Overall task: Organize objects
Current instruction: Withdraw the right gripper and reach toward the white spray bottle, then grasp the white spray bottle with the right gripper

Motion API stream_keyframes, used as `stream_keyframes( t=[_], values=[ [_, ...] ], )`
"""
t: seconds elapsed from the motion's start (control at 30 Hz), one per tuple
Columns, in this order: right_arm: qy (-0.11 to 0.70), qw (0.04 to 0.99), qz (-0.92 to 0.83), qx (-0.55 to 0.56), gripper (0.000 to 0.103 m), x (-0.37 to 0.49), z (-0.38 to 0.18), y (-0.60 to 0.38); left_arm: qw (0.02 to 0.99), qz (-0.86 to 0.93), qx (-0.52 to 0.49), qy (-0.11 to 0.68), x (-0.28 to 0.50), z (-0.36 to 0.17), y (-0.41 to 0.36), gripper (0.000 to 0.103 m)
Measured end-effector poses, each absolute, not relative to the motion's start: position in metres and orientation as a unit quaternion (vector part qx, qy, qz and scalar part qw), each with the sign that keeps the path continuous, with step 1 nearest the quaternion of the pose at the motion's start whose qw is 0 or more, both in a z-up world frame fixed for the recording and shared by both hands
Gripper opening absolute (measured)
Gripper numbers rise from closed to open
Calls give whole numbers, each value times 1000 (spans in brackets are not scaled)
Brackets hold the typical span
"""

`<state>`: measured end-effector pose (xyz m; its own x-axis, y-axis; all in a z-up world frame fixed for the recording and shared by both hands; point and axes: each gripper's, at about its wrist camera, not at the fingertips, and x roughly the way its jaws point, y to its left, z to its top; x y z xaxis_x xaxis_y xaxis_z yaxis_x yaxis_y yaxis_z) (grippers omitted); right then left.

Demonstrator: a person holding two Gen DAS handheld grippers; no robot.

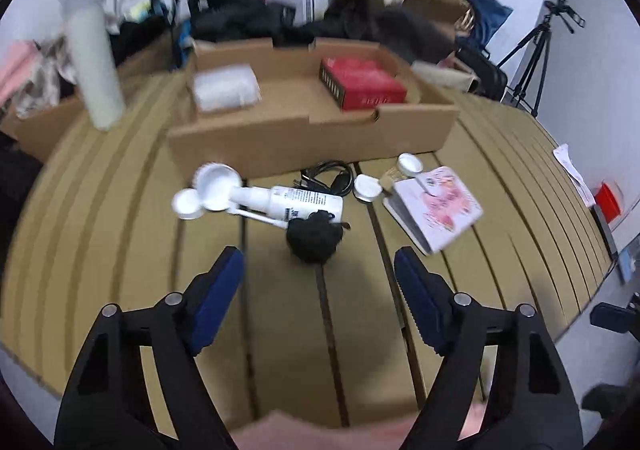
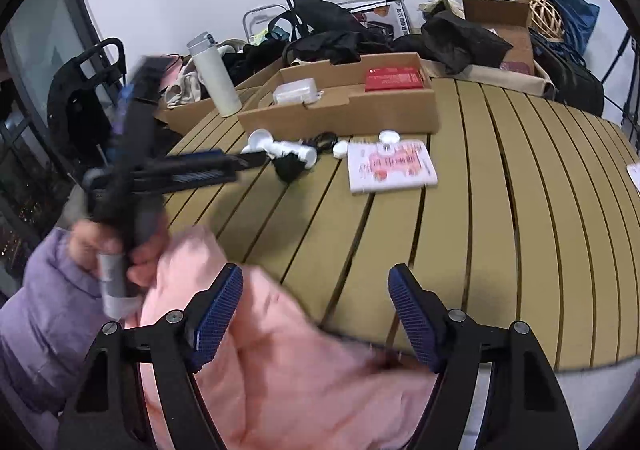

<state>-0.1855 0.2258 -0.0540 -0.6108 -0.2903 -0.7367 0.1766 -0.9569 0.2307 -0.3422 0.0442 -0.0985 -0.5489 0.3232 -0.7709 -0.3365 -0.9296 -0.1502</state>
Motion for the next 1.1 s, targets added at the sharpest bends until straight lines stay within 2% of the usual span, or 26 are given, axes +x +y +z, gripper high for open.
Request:
stream_keyframes(
  t=[0.03,0.1,0.13,0.17,0.23,0.27,0.3,0.43,0.5,0.6,0.63,0.67,0.73,0.87,1.1],
  values=[
    [-69,132,-895,421,79,-192,-54,226,194,872,-449,-4,-354,-108,46,72],
    [-70,141,-896,416,79,-215,-55,224,209,864,-458,-14,-366,-119,48,54],
    [-66,145,-896,415,79,-228,-56,222,214,858,-466,-20,-369,-125,47,25],
    [-56,150,-896,415,79,-245,-58,218,215,854,-472,-28,-371,-129,46,19],
    [-35,159,-897,412,79,-279,-63,208,222,852,-470,-62,-366,-130,32,15],
    [-30,164,-897,410,75,-294,-66,204,217,856,-464,-74,-358,-128,22,1],
    [-26,171,-896,409,67,-310,-69,199,208,861,-457,-84,-349,-125,12,1],
    [15,209,-879,427,50,-382,-103,159,170,857,-466,-140,-319,-129,-36,1],
    [37,225,-866,445,38,-397,-119,141,145,855,-476,-146,-312,-131,-51,1],
    [57,225,-866,442,34,-401,-135,131,139,861,-470,-137,-313,-125,-54,4],
    [49,229,-864,446,33,-399,-136,133,152,863,-466,-124,-314,-122,-48,12],
    [46,229,-862,449,32,-397,-136,134,167,865,-460,-112,-317,-120,-41,30],
    [47,234,-858,456,29,-386,-135,137,198,865,-452,-89,-321,-118,-25,56],
    [35,236,-849,472,29,-367,-131,144,257,847,-461,-67,-333,-124,5,57],
    [-53,227,-852,469,29,-369,-112,185,289,827,-480,-46,-334,-136,26,57]
  ],
)
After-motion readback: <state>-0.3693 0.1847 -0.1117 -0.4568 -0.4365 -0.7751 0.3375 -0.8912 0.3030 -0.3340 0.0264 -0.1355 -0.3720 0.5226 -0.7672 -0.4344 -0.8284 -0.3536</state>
